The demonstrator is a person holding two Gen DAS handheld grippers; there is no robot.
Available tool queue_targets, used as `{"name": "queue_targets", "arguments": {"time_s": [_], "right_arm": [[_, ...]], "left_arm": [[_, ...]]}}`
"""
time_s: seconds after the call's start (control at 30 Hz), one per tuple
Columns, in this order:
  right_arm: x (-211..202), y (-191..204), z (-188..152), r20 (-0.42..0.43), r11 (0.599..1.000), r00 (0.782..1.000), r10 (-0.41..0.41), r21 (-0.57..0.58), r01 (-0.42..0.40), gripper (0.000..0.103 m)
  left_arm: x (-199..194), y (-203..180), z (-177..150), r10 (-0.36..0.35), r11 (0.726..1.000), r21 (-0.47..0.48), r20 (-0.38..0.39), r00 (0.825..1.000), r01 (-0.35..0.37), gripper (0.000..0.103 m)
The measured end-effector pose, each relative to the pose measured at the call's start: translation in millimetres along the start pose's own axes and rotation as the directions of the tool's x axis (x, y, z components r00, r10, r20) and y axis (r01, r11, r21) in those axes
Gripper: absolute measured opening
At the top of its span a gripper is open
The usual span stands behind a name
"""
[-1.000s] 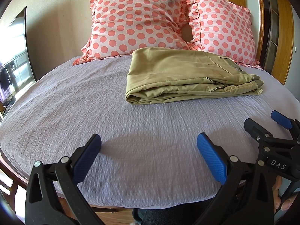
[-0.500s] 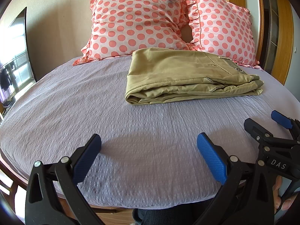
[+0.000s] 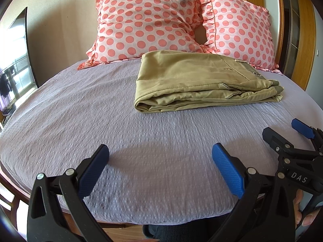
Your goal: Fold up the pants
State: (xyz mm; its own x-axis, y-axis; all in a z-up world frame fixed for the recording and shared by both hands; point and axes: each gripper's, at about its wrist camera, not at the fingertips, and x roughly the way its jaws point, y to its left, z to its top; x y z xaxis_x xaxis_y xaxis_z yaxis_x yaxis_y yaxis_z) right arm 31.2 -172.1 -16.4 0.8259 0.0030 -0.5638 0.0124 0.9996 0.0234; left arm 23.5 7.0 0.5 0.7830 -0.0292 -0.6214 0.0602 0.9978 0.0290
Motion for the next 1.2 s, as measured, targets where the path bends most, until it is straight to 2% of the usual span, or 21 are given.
{"name": "queue_targets", "arguments": {"time_s": [1.2], "right_arm": [[0.3,-0.3,-0.3,0.001,1.000,1.000,0.000,0.000,0.000,0.102]], "left_arm": [[4.4,2.2,2.3,0.003,1.000,-0.002,0.003,1.000,-0.003,0.101]]}}
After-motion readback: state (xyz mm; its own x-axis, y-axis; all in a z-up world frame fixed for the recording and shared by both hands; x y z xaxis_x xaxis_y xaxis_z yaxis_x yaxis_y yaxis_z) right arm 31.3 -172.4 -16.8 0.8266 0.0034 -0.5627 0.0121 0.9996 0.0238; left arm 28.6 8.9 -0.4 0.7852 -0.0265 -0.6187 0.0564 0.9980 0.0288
